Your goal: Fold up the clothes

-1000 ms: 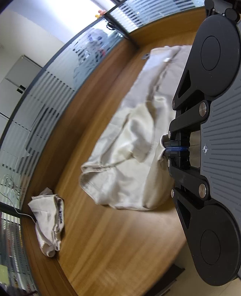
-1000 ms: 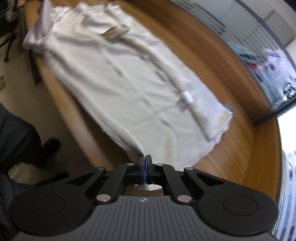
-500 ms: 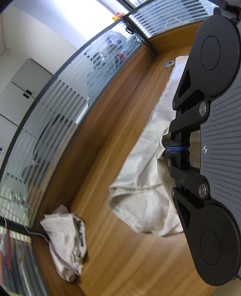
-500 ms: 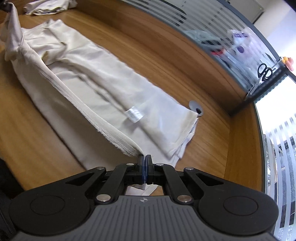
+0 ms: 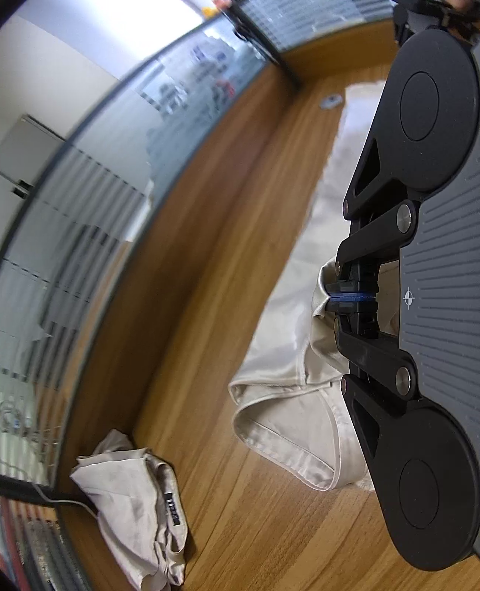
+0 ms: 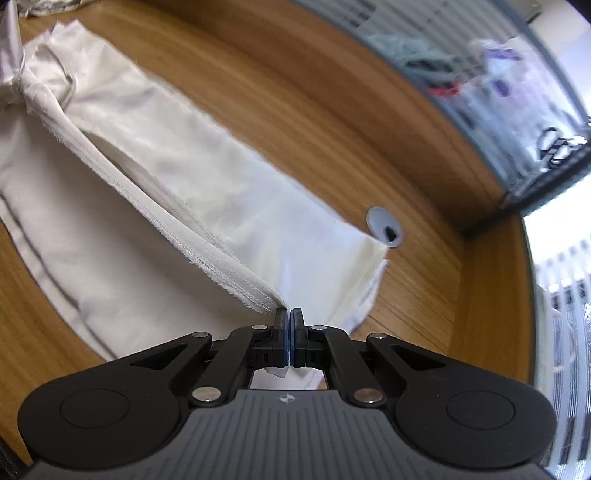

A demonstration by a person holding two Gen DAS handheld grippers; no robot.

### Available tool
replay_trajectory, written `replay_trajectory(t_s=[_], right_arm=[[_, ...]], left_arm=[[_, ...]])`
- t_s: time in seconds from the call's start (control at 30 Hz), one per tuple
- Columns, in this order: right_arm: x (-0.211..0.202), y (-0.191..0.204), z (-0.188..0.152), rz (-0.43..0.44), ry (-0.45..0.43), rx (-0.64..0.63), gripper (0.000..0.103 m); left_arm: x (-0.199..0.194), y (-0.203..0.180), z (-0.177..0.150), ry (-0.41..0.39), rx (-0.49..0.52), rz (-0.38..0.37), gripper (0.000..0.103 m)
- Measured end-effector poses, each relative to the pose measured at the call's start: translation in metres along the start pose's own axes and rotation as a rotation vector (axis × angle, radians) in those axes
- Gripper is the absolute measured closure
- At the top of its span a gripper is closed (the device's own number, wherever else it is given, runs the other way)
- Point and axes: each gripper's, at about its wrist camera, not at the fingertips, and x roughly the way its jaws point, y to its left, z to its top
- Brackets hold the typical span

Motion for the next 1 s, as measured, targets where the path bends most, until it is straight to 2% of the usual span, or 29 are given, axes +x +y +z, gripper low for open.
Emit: replay_trajectory(t_s=[0.13, 0.2, 0.27, 0.33, 0.37, 0.47, 0.67, 0.77, 0.87, 1.0], right_arm=[[0.031, 0.004, 0.008, 0.018, 0.056, -0.039, 0.101], [0.037, 0.006, 0.01, 0.014, 0.073, -0.044, 0.098], [0.04, 0.006, 0.012, 0.011, 0.084, -0.044, 0.076], [0.036, 0.003, 0.016, 0.018, 0.081, -0.032, 0.069], [0.032, 0.001, 0.018, 0.028, 0.074, -0.023, 0.069], [0.015, -0.004, 0.024, 0.064, 0.036, 0.007, 0.069], [-0.029, -0.001, 0.05, 0.18, -0.101, 0.031, 0.069], [-0.046, 0.012, 0.066, 0.259, -0.149, -0.003, 0.069], [-0.06, 0.033, 0.084, 0.326, -0.195, -0.057, 0.068], [-0.07, 0.072, 0.11, 0.37, -0.226, -0.121, 0.068]], left_arm=[[0.03, 0.005, 0.004, 0.054, 0.014, 0.05, 0.1], [0.044, 0.009, 0.007, 0.074, 0.01, 0.071, 0.098], [0.05, 0.011, 0.011, 0.078, 0.005, 0.089, 0.084], [0.057, 0.013, 0.015, 0.081, 0.0, 0.106, 0.071], [0.056, 0.014, 0.017, 0.073, 0.004, 0.107, 0.066], [0.048, 0.012, 0.023, 0.053, 0.029, 0.109, 0.064], [0.022, 0.011, 0.022, 0.048, 0.087, 0.142, 0.057], [0.01, 0.012, 0.018, 0.059, 0.112, 0.174, 0.057], [0.0, 0.019, 0.014, 0.065, 0.114, 0.157, 0.056], [-0.004, 0.028, 0.008, 0.095, 0.185, 0.127, 0.056]])
